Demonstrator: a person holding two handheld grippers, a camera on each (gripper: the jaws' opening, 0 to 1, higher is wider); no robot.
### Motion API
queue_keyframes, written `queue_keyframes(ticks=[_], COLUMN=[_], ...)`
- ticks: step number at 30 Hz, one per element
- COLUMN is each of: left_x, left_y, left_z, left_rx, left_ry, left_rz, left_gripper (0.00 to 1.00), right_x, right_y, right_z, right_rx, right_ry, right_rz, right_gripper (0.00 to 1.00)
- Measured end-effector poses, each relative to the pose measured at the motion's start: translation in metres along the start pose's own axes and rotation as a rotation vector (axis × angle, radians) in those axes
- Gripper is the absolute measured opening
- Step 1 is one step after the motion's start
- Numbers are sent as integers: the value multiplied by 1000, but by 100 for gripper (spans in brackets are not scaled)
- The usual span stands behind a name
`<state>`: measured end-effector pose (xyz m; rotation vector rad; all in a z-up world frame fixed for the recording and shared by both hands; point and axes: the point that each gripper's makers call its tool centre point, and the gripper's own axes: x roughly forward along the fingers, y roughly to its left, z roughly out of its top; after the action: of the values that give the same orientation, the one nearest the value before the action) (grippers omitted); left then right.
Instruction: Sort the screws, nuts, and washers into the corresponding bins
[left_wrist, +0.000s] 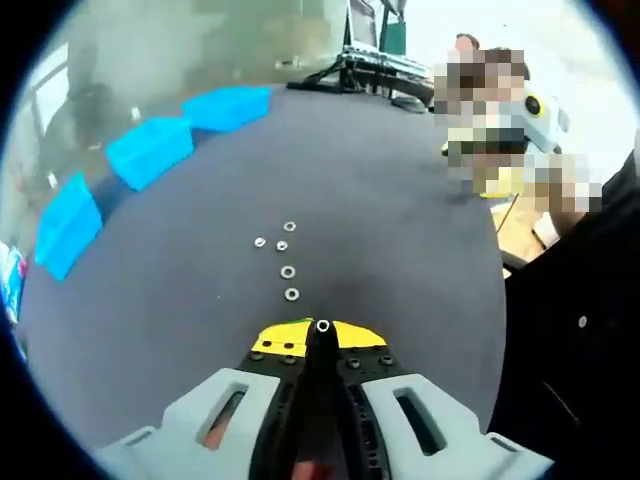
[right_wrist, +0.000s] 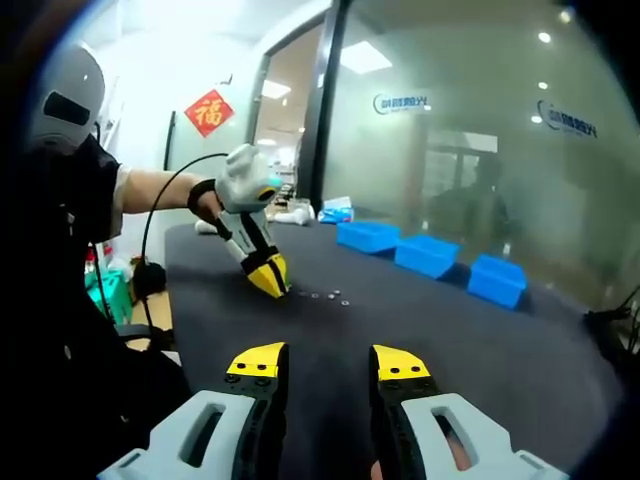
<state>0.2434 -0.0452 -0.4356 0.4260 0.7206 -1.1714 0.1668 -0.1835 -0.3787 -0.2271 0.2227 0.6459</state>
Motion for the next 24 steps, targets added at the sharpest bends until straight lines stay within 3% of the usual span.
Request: queue_keyframes(ticks=[2, 8, 15, 19, 24], left_x=[-3, -22, -39, -55, -84], left_y=[3, 10, 21, 36, 69], left_z=[3, 35, 45, 61, 81], left_rx=[-8, -64, -106, -117, -173], left_ry=[-22, -212, -300, -401, -567], left_rz=[15, 26, 70, 145, 286], left_gripper=[6, 6, 5, 5, 5], right_x=[0, -2, -4, -5, -8], right_y=[-1, -9, -14, -19, -32], right_z=[1, 7, 15, 19, 26], right_rx=[0, 1, 10, 9, 40], right_ry=[-2, -30, -57, -75, -114], right_rz=[-2, -39, -58, -82, -130], right_gripper=[29, 29, 29, 29, 29])
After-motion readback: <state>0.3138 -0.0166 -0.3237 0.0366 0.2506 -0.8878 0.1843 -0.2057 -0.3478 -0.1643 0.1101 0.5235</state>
